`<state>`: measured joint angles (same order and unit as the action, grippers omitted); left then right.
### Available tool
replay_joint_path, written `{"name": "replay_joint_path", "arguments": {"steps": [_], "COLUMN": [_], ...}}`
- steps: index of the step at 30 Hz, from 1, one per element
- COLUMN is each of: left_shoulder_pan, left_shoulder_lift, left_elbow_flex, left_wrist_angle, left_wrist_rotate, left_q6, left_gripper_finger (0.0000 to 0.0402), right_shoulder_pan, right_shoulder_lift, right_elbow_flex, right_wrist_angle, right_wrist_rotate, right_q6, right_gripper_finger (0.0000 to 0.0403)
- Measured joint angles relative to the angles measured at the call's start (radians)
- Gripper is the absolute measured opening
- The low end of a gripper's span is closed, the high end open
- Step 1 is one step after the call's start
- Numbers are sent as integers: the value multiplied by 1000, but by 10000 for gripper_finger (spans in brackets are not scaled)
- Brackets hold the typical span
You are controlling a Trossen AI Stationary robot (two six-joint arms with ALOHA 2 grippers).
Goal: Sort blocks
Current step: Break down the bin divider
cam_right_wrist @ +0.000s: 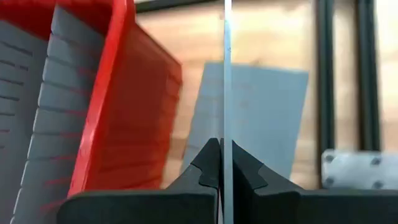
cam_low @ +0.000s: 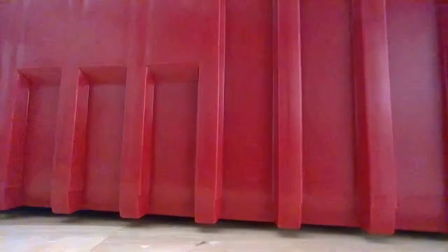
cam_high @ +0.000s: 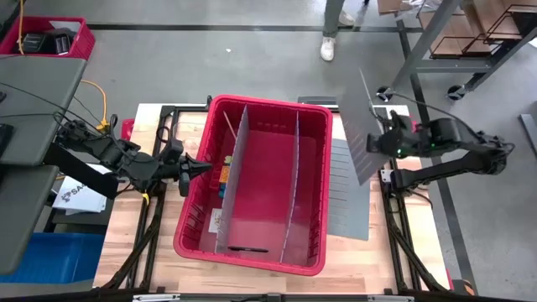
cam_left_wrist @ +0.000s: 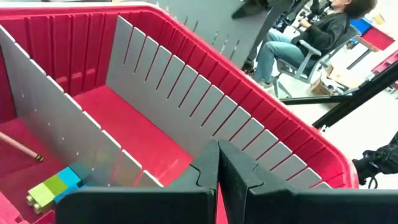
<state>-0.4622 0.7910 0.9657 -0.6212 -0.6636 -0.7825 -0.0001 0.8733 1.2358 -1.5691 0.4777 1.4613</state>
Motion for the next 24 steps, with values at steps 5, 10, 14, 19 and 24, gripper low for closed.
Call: {"name": "replay_joint_path", "arguments": {"steps": [5,10,14,19,24], "left_shoulder_pan": [0,0,0,0,0], "left_shoulder_lift": [0,0,0,0,0], "left_elbow_flex": [0,0,0,0,0], "left_wrist_angle": [0,0,0,0,23], "left_wrist_rotate": [3,4,4,26,57], "left_q6": [-20,-25,-25,-26,-27], "left_gripper_finger": [0,0,0,0,0], "right_shoulder_pan": [158,331,432,432,439], "right_shoulder_lift": [-4,17,61,122,170], "right_elbow_flex": [-71,-172,-269,-331,-343], "right_wrist_angle": [29,109,209,346,398], "right_wrist_rotate": [-26,13,66,59,-14], "right_q6": [226,471,610,610,589], "right_gripper_finger": [0,0,0,0,2]}}
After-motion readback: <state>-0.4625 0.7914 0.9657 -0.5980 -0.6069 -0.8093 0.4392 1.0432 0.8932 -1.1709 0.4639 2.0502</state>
